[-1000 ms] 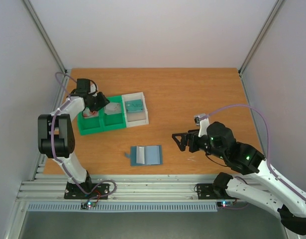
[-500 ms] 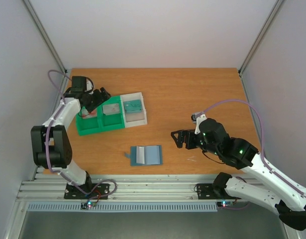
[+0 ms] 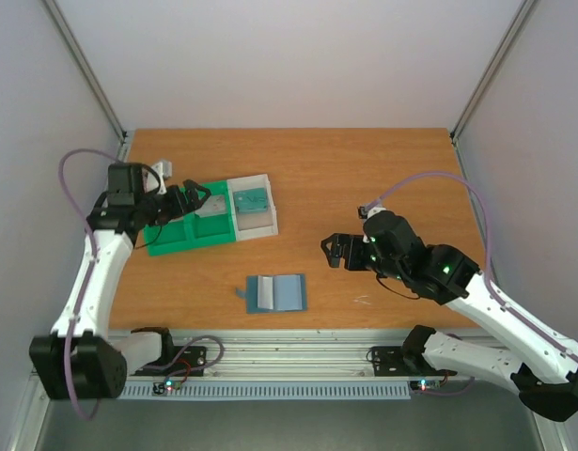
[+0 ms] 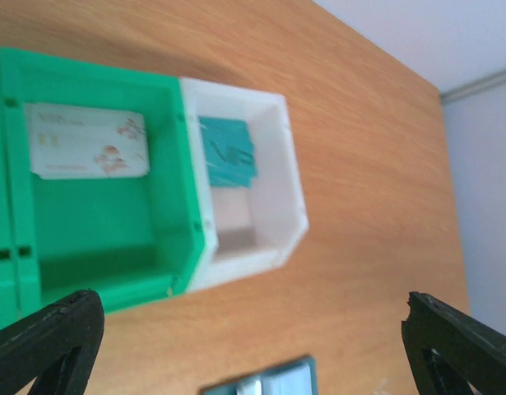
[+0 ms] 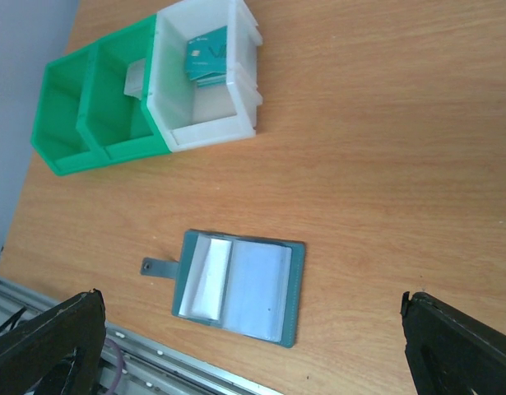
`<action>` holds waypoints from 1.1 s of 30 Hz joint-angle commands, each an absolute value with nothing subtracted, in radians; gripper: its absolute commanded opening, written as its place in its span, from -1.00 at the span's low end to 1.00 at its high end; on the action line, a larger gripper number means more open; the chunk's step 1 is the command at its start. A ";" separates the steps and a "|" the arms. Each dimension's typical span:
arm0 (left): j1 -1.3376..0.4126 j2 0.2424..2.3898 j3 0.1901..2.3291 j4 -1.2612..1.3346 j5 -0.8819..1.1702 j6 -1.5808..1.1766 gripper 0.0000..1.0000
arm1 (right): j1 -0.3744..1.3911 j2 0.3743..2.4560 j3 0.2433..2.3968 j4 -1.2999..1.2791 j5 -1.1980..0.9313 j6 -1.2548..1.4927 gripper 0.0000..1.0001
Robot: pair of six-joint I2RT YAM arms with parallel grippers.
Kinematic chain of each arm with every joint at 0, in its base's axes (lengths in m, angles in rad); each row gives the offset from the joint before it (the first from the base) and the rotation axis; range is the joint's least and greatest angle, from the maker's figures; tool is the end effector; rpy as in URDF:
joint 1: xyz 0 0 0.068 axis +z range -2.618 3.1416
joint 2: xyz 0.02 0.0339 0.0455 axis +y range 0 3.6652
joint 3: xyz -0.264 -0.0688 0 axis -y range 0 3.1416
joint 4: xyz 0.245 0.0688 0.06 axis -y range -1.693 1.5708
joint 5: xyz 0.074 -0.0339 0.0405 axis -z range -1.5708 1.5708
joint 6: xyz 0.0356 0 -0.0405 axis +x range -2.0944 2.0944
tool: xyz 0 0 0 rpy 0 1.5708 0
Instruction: Take the credit cards out of the card holder
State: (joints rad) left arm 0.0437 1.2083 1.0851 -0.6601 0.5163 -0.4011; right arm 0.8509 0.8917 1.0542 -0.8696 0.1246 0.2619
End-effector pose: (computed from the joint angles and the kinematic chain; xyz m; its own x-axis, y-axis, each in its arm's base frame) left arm 0.2518 -0.0066 0.3157 -0.7706 -0.3736 -0.5163 0.0115 0.8019 -0.5973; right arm 0.1150 0.1244 0.3468 -0.5907 -0.2840 -0.7552 -0.5495 0.8270 0.1189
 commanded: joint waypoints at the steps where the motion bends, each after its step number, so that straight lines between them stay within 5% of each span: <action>1: 0.035 1.047 0.998 -0.672 0.670 -0.355 0.99 | 0.845 0.936 1.085 -0.918 0.166 0.345 0.97; 10: 0.005 0.766 0.821 -0.571 0.756 -0.492 0.99 | 0.845 0.981 1.112 -0.952 0.209 0.436 0.97; 33: -0.030 0.642 0.889 -0.698 0.689 -0.443 0.99 | 0.845 0.924 1.155 -0.896 0.204 0.330 0.97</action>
